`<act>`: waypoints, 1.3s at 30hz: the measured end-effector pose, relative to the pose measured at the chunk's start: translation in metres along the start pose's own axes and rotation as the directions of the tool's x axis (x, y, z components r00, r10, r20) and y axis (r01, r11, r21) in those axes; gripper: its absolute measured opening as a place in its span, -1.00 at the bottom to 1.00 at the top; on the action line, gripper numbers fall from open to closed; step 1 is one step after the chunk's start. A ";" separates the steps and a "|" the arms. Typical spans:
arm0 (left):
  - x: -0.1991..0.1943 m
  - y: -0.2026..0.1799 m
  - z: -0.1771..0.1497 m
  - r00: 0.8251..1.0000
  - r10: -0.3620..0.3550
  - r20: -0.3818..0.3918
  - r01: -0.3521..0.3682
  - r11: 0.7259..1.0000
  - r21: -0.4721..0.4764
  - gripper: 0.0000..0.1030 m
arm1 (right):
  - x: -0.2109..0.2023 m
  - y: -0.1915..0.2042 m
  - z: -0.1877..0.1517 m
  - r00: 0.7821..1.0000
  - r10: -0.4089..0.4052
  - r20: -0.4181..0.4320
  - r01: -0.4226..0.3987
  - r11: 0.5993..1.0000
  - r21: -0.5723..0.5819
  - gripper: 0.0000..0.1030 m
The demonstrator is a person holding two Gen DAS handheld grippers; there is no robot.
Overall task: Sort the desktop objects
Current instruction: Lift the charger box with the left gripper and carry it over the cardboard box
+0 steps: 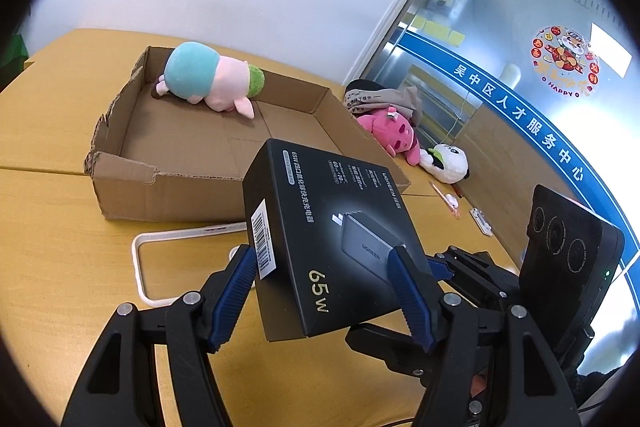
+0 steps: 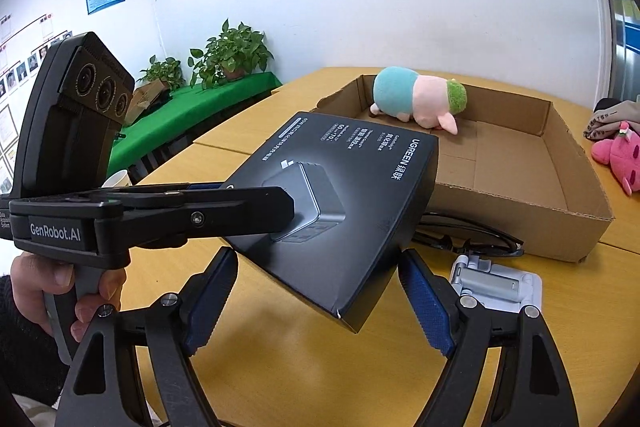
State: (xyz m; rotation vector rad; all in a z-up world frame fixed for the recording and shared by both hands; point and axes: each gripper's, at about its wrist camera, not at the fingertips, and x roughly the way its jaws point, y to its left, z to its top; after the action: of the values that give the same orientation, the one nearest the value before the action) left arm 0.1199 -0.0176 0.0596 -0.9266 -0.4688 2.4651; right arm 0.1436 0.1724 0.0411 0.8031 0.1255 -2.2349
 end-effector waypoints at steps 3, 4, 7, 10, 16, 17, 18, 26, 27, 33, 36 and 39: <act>0.003 0.003 0.002 1.000 -0.007 -0.001 0.007 1.000 -0.001 0.30 | 0.002 -0.002 0.001 1.000 -0.008 -0.003 0.008 1.000 -0.001 0.68; 0.004 0.003 0.002 1.000 -0.010 -0.002 0.010 1.000 -0.001 0.30 | 0.004 -0.002 0.001 1.000 -0.012 -0.005 0.012 1.000 -0.001 0.68; 0.005 0.002 0.004 1.000 -0.008 -0.003 0.008 1.000 0.007 0.30 | 0.006 -0.005 0.004 1.000 -0.018 -0.010 0.018 1.000 0.000 0.68; 0.006 0.002 0.010 1.000 -0.002 0.000 0.002 1.000 0.010 0.30 | 0.007 -0.006 0.008 1.000 -0.017 -0.010 0.017 1.000 -0.008 0.68; 0.001 0.006 0.031 0.999 0.012 0.030 -0.012 1.000 0.009 0.30 | 0.013 -0.006 0.030 1.000 -0.014 -0.004 0.014 0.999 -0.035 0.68; 0.000 0.007 0.034 0.999 0.015 0.036 -0.016 1.000 0.010 0.30 | 0.014 -0.006 0.034 1.000 -0.014 -0.003 0.014 0.999 -0.040 0.68; -0.001 0.009 0.038 0.999 0.020 0.042 -0.021 1.000 0.011 0.30 | 0.016 -0.006 0.038 1.000 -0.013 -0.001 0.013 0.999 -0.045 0.68; -0.002 0.021 0.072 0.997 0.032 0.065 -0.034 0.999 0.026 0.30 | 0.030 -0.011 0.073 1.000 -0.003 0.007 0.004 0.998 -0.064 0.68; -0.001 0.024 0.079 0.997 0.033 0.070 -0.035 0.999 0.026 0.30 | 0.033 -0.011 0.078 1.000 -0.003 0.008 0.003 0.998 -0.067 0.68; 0.006 0.041 0.111 0.995 0.037 0.092 -0.040 0.999 0.031 0.30 | 0.053 -0.015 0.114 1.000 -0.007 0.003 0.007 0.996 -0.087 0.68; 0.011 0.048 0.127 0.994 0.049 0.098 -0.054 0.998 0.046 0.30 | 0.067 -0.015 0.132 1.000 -0.006 0.004 0.006 0.996 -0.089 0.68; 0.016 0.058 0.139 0.994 0.051 0.097 -0.056 0.997 0.052 0.30 | 0.078 -0.018 0.144 1.000 -0.006 0.001 0.006 0.996 -0.088 0.68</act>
State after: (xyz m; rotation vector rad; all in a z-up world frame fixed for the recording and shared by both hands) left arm -0.0031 -0.0783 0.1241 -0.8129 -0.4114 2.5662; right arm 0.0163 0.0912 0.1082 0.7547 0.2246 -2.2194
